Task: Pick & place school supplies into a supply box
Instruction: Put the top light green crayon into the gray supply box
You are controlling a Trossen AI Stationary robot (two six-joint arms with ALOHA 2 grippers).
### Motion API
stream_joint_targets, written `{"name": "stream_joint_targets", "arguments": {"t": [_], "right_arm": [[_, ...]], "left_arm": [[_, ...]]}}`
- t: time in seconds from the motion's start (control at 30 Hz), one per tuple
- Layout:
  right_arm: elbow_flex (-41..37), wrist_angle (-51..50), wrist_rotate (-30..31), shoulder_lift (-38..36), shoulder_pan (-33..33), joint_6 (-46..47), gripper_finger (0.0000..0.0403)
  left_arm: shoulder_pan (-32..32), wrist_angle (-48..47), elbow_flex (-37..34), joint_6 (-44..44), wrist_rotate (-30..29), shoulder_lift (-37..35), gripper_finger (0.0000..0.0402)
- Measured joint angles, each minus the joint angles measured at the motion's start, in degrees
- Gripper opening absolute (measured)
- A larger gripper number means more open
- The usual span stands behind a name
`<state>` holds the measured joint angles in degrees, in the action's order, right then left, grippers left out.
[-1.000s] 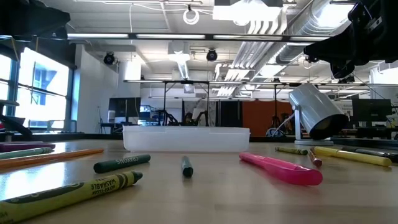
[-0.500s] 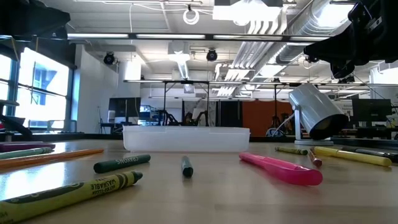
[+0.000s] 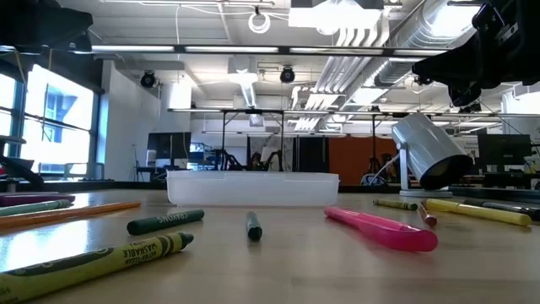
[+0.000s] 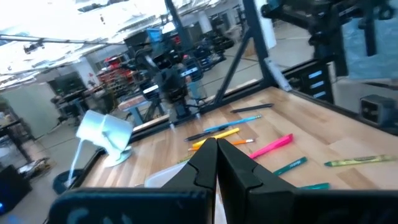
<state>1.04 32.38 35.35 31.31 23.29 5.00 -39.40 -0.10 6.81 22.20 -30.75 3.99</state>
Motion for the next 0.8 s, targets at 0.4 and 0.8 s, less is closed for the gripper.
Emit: {"name": "stream_joint_targets", "arguments": {"t": [0.4,0.8], "right_arm": [[0.0,0.0,0.0,0.0,0.0,0.0,0.0],[0.0,0.0,0.0,0.0,0.0,-0.3,0.0]], "left_arm": [[0.0,0.0,0.0,-6.3,7.2,0.0,0.0046],[0.0,-3.9,0.0,-13.5,7.0,0.0,0.0046]]}}
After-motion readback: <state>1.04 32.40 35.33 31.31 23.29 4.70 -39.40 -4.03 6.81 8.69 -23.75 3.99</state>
